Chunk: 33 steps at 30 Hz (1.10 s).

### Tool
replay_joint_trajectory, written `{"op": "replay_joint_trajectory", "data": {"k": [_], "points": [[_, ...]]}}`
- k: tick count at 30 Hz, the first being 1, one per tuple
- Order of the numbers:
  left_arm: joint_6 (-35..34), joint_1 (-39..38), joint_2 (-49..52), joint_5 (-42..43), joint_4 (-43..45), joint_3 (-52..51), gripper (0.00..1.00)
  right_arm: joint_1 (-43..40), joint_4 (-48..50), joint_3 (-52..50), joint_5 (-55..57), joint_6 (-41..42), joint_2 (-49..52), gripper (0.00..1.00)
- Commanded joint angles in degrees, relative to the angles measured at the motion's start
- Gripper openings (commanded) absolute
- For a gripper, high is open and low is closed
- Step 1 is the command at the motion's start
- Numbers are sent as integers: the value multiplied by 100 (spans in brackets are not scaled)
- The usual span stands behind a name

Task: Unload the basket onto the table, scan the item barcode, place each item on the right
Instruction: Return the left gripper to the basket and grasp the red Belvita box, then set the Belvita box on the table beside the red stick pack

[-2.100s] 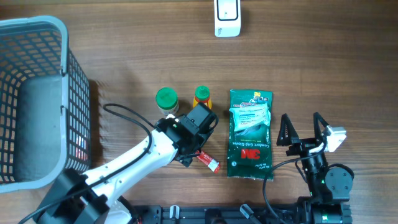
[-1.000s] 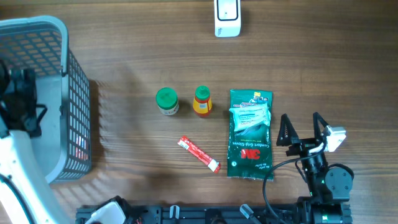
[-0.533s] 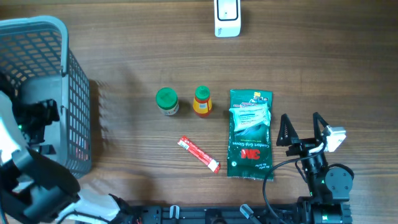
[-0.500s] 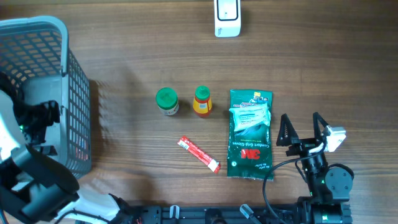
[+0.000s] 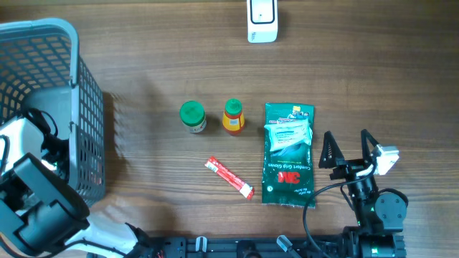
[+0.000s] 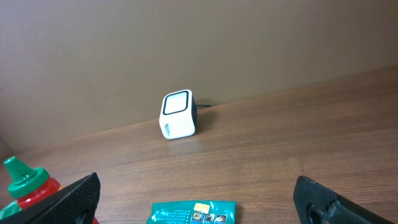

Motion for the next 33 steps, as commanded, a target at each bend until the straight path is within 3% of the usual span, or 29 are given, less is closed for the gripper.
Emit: {"op": "replay_joint_trajectory", "data": {"k": [1, 3, 7, 12, 20, 23, 25, 27, 33], "points": [[26, -15, 81, 284, 168, -376, 100, 13, 15, -7, -61, -20, -35, 100], [28, -33, 81, 317, 109, -435, 99, 13, 15, -7, -61, -17, -35, 100], [50, -39, 66, 310, -52, -420, 74, 13, 15, -7, -61, -17, -35, 100], [57, -17, -133, 264, -369, 170, 67, 13, 15, -7, -61, -20, -35, 100], [330, -31, -857, 81, -1843, 3467, 65, 13, 15, -7, -61, -20, -35, 100], [459, -111, -1165, 581, -2258, 4234, 65, 13, 15, -7, -61, -17, -35, 100], [723, -435, -1593, 1071, -2297, 4317, 64, 13, 15, -7, -61, -17, -35, 100], [820, -892, -1878, 1036, -2387, 4317, 64, 13, 15, -7, -61, -20, -35, 100], [732, -3351, -2269, 778, -2863, 4293, 64, 13, 15, -7, -61, -15, -35, 100]]}}
